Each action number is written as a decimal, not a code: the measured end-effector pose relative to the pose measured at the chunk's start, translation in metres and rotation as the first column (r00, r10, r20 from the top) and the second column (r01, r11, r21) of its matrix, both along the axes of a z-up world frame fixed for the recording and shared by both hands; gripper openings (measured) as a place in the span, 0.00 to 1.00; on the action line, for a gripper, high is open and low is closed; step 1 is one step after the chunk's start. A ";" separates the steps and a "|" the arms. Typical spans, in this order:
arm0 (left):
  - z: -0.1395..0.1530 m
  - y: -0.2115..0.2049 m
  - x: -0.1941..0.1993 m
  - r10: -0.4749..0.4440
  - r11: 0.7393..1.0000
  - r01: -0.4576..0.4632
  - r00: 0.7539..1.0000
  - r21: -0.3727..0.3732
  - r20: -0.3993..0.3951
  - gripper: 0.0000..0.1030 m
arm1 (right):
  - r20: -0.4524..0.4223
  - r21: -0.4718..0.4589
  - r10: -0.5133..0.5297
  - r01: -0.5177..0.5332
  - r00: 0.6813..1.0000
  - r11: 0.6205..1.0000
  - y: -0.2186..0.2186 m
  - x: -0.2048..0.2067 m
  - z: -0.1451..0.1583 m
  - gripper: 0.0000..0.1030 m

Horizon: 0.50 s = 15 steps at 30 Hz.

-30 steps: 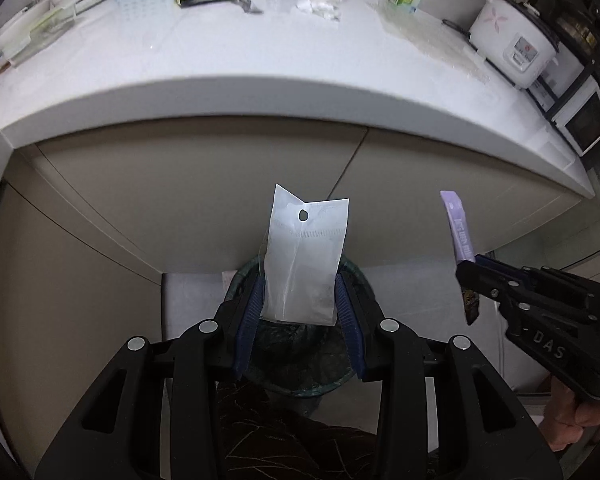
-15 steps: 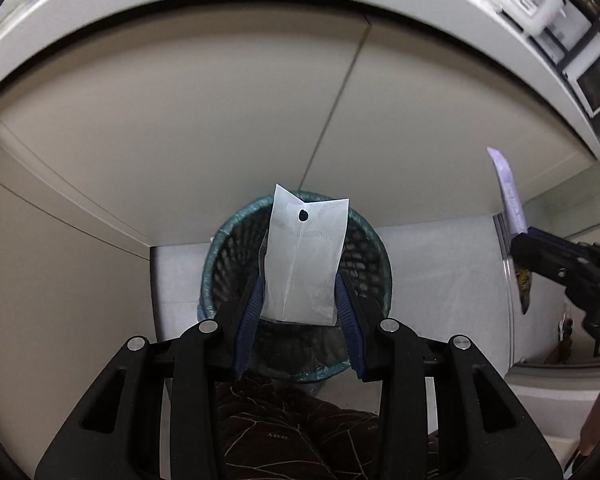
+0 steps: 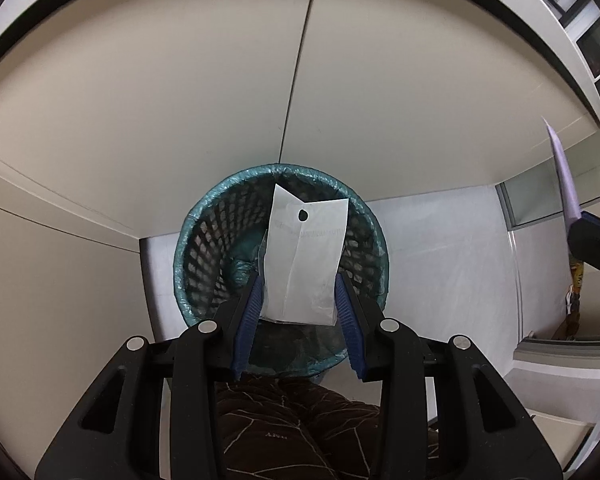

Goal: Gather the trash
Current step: 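Carry the bag and sachet down over the green trash bin with both tools, then open left tool to drop the bag while right tool releases the sachet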

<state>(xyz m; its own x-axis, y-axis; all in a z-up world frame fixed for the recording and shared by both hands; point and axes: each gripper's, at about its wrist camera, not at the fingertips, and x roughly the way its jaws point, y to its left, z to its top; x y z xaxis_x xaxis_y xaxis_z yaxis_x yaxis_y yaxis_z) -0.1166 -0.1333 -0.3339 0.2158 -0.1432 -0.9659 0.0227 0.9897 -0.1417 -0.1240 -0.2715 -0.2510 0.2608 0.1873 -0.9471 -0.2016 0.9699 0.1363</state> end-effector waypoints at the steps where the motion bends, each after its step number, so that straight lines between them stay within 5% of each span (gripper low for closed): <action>1: -0.002 -0.002 0.000 0.000 1.000 0.000 1.000 0.001 -0.003 0.37 | -0.001 0.000 -0.001 0.001 1.000 1.000 0.000 0.000 0.000 0.16; 15: -0.010 -0.004 0.001 0.007 1.000 -0.007 1.000 0.006 -0.026 0.52 | -0.008 0.011 0.006 -0.006 1.000 1.000 0.002 0.004 -0.003 0.16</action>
<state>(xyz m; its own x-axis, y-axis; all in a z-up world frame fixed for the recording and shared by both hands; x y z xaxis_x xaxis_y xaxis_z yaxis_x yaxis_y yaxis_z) -0.1152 -0.1372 -0.3435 0.1919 -0.1356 -0.9720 0.0122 0.9907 -0.1358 -0.1204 -0.2699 -0.2536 0.2520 0.1993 -0.9470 -0.2062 0.9672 0.1486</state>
